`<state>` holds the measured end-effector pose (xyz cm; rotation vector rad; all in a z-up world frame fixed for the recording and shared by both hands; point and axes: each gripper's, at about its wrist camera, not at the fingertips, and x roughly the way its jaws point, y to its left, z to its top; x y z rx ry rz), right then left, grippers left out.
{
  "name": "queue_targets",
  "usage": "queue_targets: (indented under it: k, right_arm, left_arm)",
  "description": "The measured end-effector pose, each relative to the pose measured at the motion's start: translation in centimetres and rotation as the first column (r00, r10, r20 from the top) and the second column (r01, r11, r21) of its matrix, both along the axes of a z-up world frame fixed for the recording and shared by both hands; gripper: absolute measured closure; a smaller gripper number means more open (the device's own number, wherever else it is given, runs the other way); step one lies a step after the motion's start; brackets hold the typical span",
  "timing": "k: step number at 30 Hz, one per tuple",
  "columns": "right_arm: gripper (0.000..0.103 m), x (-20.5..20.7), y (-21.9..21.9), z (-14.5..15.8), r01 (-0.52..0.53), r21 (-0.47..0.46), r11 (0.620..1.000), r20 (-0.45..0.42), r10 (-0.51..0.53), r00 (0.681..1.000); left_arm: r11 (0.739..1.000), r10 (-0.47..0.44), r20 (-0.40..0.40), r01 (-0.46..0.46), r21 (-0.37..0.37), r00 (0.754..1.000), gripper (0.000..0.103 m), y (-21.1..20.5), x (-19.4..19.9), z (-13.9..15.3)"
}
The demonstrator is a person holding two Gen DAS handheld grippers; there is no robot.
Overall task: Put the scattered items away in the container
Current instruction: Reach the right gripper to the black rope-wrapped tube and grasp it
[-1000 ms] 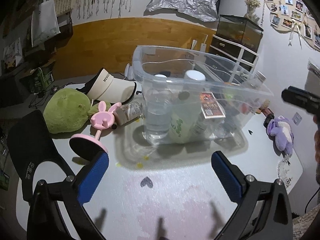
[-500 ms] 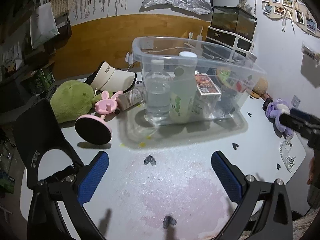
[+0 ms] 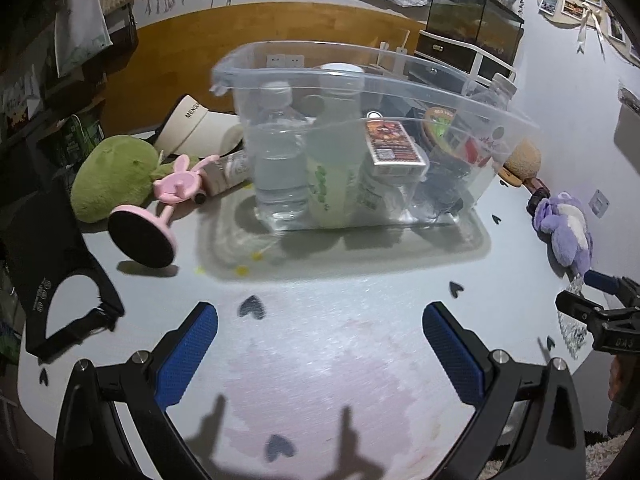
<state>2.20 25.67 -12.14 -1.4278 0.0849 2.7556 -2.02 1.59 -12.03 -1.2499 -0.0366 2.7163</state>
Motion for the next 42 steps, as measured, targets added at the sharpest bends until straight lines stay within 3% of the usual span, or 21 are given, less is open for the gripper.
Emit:
queue_targets:
  k: [3,5,6,7,18,26,30,34,42]
  right_arm:
    - [0.0,-1.2,3.6,0.2,0.025,-0.006,1.0,-0.005,-0.025,1.0]
    - [0.012,-2.5,6.0,0.5,0.031,-0.002,1.0,-0.012,-0.031,0.999]
    - [0.025,-3.4,7.3,0.6,0.033,0.004,0.999,-0.007,-0.033,0.999]
    - [0.03,-4.4,8.4,0.6,0.036,0.008,0.999,0.003,-0.036,0.999]
    - [0.031,-16.4,21.7,1.5,0.181,0.052,0.982,0.025,-0.183,0.983]
    - [0.031,-23.6,30.1,-2.1,0.377,0.139,0.916,0.169,-0.397,0.902]
    - [0.031,-25.5,32.2,-5.2,0.372,0.177,0.911,0.258,-0.408,0.876]
    - [0.03,-25.4,32.1,-7.6,0.372,0.079,0.925,0.34,-0.376,0.862]
    - [0.03,-23.0,22.4,-7.7,0.139,-0.006,0.99,0.325,-0.129,0.937]
  left_arm:
    - [1.0,0.012,-0.001,-0.012,0.002,1.0,0.0,2.0,-0.7,0.2]
    - [1.0,0.02,-0.003,-0.02,0.002,1.0,0.0,3.2,-1.1,0.2]
    - [1.0,0.025,-0.005,-0.025,0.002,1.0,0.0,3.7,-1.2,0.3]
    - [1.0,0.03,-0.006,-0.03,0.004,1.0,0.0,4.2,-1.4,0.3]
    - [0.995,0.101,-0.001,-0.101,-0.015,0.995,0.0,7.7,-3.3,0.4]
    - [0.983,0.179,0.001,-0.179,-0.032,0.984,0.0,7.3,-3.7,0.5]
    - [0.976,0.215,0.003,-0.215,-0.038,0.977,0.0,6.7,-3.4,0.5]
    - [0.972,0.233,0.006,-0.232,-0.041,0.972,0.0,6.4,-3.0,0.5]
    - [0.974,0.226,0.003,-0.226,-0.032,0.974,0.0,6.6,-2.7,0.4]
